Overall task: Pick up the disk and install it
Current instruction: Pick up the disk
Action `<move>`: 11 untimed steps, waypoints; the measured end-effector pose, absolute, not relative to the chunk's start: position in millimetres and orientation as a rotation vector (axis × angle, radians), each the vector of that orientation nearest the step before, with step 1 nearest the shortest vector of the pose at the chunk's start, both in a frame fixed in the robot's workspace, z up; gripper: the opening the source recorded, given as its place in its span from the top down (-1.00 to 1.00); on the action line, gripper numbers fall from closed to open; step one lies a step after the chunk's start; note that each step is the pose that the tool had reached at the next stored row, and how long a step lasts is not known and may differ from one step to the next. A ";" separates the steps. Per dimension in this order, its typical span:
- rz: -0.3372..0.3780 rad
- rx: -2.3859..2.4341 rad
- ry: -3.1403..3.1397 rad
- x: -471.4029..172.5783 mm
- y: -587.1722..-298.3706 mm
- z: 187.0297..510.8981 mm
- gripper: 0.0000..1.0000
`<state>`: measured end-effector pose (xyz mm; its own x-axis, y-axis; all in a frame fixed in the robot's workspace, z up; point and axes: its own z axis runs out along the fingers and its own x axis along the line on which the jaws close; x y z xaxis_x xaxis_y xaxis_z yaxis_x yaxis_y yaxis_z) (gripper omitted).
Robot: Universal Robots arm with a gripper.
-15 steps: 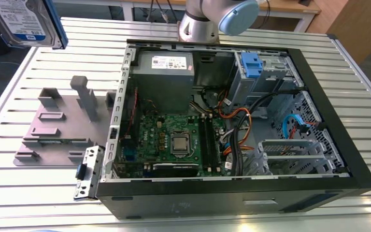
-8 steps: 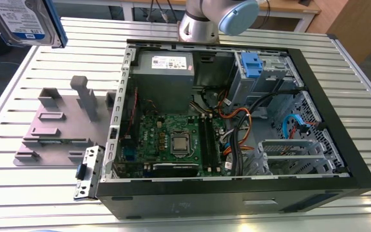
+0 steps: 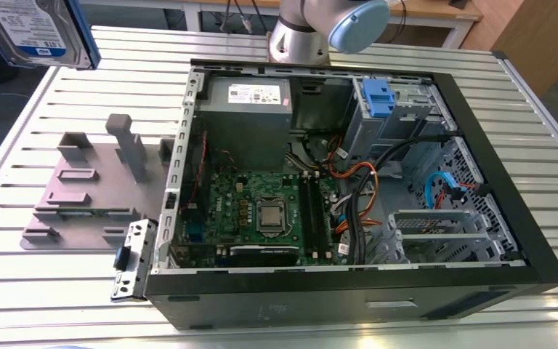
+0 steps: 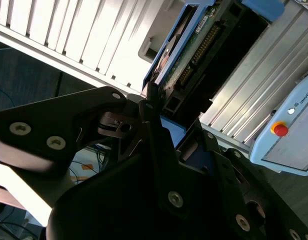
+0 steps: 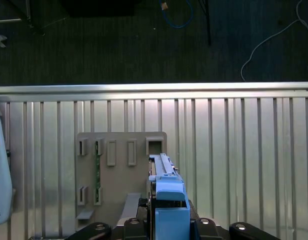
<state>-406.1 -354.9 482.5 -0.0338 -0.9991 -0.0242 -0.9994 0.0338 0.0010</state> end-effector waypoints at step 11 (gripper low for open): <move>0.028 -2.172 2.247 -406.1 -354.9 489.2 0.27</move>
<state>-406.1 -354.9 489.2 -0.0338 -0.9991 -0.0242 -0.9994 0.0338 0.0011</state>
